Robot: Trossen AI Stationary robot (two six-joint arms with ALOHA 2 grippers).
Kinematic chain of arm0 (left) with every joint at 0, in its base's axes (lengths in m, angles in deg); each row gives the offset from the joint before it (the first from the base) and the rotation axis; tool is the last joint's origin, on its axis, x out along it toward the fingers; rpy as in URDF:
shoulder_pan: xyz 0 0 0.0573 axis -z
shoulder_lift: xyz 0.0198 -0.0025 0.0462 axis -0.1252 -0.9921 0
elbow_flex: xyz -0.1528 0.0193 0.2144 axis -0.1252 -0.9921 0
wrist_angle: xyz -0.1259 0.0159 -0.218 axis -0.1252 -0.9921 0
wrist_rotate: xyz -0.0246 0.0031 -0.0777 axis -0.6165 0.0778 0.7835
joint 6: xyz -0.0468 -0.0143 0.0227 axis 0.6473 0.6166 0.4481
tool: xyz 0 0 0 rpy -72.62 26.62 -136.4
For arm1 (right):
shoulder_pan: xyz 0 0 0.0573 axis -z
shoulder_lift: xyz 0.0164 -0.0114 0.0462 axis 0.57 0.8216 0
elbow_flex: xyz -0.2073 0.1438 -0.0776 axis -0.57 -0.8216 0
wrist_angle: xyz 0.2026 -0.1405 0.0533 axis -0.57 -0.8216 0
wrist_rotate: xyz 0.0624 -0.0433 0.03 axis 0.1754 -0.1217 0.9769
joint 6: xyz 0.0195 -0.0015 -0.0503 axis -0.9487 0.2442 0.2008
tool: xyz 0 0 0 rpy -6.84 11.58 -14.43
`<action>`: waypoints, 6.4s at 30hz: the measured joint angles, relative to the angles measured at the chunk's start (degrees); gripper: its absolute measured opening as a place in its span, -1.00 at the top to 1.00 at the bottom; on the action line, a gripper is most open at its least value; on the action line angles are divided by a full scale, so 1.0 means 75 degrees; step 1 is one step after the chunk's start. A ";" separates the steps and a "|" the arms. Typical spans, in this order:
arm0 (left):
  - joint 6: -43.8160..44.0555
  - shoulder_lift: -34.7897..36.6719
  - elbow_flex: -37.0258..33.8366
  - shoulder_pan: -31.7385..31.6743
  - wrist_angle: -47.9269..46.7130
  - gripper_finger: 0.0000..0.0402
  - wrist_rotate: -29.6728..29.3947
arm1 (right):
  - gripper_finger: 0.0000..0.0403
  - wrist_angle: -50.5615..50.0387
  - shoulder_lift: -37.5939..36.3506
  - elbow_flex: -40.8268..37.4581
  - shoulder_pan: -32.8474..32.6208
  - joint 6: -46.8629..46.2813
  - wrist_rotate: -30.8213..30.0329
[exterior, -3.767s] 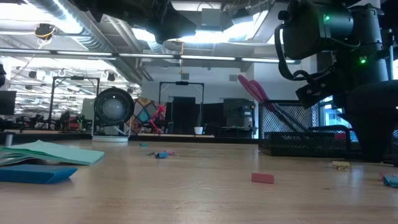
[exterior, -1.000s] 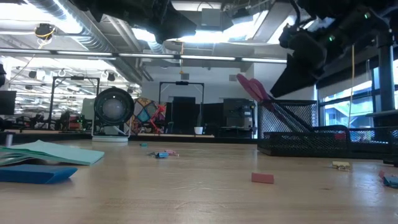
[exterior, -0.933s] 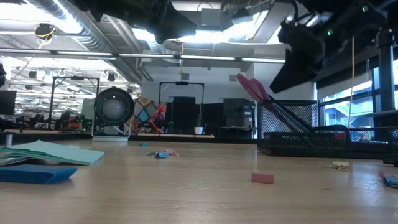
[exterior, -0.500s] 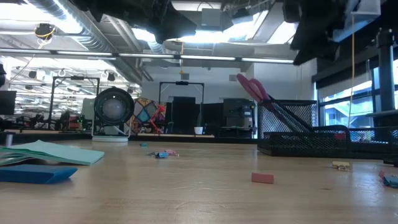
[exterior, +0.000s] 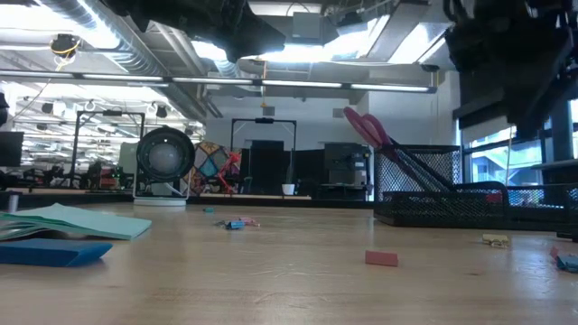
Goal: Pick and place office supplies into organizer
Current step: Put the black pen into the black desk organizer, then put the light blue sticky notes into the black desk organizer
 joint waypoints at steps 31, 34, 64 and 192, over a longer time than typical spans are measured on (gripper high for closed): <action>0.0012 -0.0002 0.0000 -0.0183 -0.0008 0.29 0.0000 | 0.15 0.0547 0.3164 0.0035 -0.0723 0.0366 0.0729; 0.0029 0.0000 0.0000 -0.0183 -0.0005 0.29 0.0000 | 0.27 0.0562 0.3174 0.0032 -0.0717 0.0369 0.0817; 0.0029 0.0000 0.0000 -0.0183 -0.0005 0.29 0.0000 | 0.74 -0.0162 0.2615 0.0723 -0.0397 0.2110 0.0860; -0.0829 -0.1886 0.1988 0.6057 -0.8447 0.29 -0.3276 | -0.16 0.1078 -0.0906 0.1953 0.3167 0.7355 -0.1605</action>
